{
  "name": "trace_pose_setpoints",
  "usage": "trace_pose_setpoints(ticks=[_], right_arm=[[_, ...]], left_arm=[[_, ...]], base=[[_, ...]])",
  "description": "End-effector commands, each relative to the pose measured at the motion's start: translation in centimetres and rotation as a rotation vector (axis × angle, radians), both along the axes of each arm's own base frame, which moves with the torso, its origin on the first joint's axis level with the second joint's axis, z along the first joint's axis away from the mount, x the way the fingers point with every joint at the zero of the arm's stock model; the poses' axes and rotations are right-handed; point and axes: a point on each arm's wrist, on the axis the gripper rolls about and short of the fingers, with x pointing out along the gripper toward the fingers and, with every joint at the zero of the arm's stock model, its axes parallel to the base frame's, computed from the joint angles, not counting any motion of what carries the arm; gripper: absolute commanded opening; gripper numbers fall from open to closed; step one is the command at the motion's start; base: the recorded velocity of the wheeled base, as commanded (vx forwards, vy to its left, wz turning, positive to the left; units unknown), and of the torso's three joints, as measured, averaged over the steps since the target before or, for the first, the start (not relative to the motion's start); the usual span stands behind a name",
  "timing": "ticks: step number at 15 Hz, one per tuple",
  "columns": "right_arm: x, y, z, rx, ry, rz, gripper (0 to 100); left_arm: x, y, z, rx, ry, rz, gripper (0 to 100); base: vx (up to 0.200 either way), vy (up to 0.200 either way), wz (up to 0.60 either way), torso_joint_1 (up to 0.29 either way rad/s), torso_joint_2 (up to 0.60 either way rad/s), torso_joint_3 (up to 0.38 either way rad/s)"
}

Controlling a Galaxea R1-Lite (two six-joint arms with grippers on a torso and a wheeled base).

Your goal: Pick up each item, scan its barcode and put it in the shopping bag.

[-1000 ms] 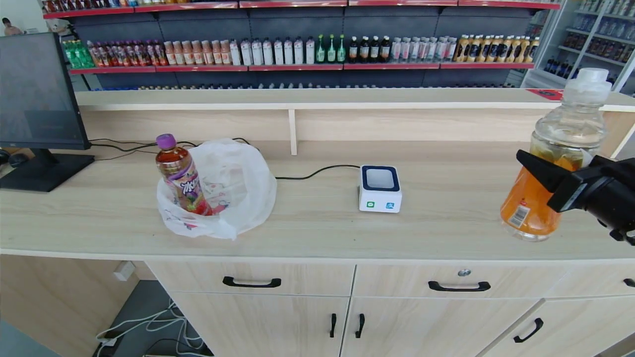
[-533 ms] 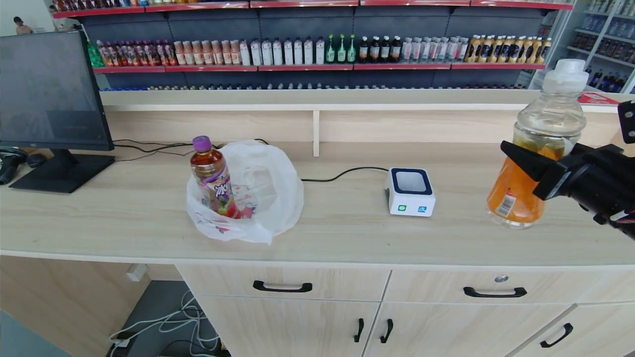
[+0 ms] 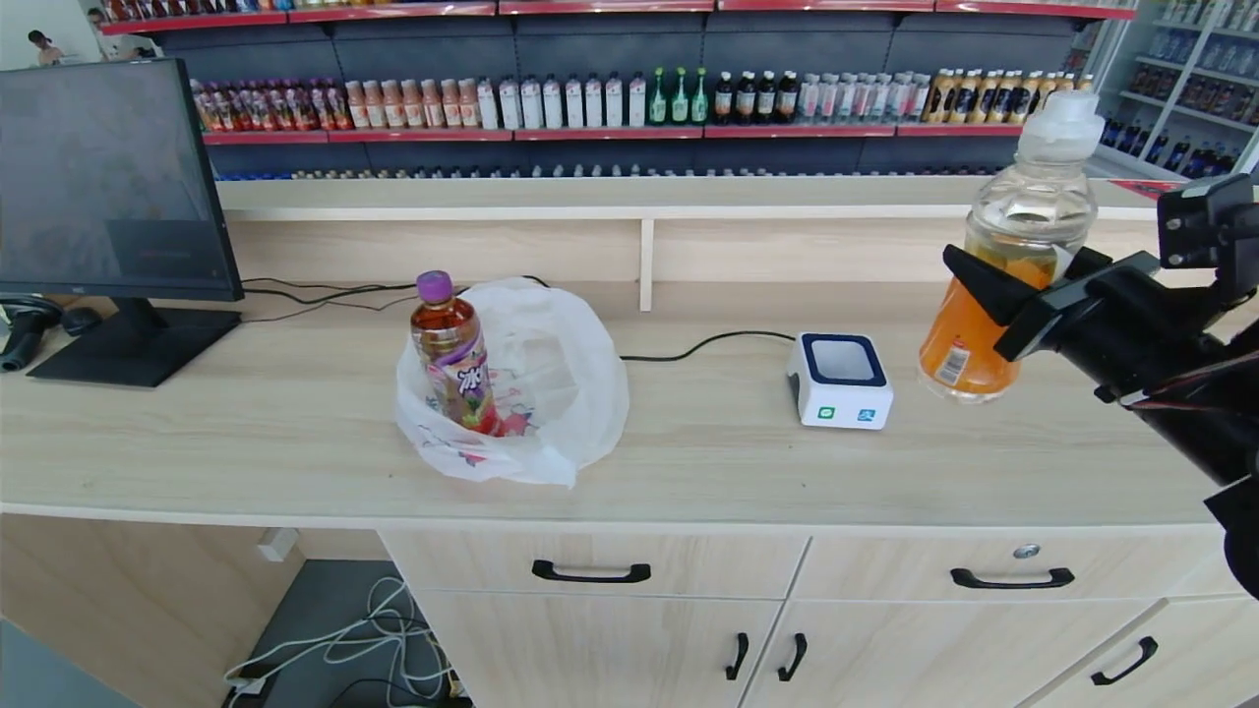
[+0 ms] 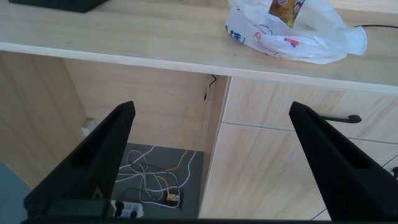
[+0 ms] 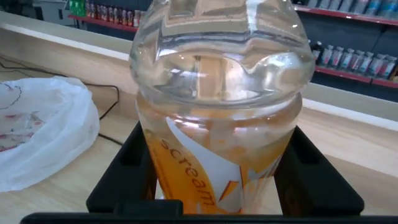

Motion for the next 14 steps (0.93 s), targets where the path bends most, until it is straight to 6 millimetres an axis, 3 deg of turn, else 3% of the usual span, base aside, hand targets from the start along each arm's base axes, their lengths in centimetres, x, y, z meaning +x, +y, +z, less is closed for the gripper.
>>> trace_pose_setpoints(ticks=[1, 5, 9, 11, 14], right_arm=[[2.7, 0.1, -1.6, -0.039, 0.006, 0.03, 0], [4.8, 0.7, -1.5, -0.19, -0.086, 0.169, 0], [8.3, 1.2, -0.9, -0.258, -0.248, 0.201, 0], [10.2, 1.5, -1.5, -0.27, -0.293, 0.207, 0], [11.2, 1.7, -2.8, -0.331, -0.302, 0.235, 0]], left_arm=[[0.0, 0.0, 0.0, 0.0, -0.001, 0.002, 100], [0.0, 0.0, 0.0, 0.0, -0.001, 0.0, 100], [0.0, 0.0, 0.0, 0.004, -0.002, 0.0, 100], [0.0, 0.0, 0.0, 0.007, -0.004, 0.0, 100], [0.0, 0.0, 0.0, 0.004, -0.004, 0.002, 100]], base=[[0.0, 0.0, 0.0, 0.0, 0.0, 0.0], [0.0, 0.0, 0.0, 0.0, 0.0, 0.0], [0.0, 0.0, 0.0, 0.0, 0.0, 0.0], [0.0, 0.0, 0.0, 0.0, 0.0, 0.0], [0.0, 0.0, 0.0, 0.0, 0.0, 0.0]])
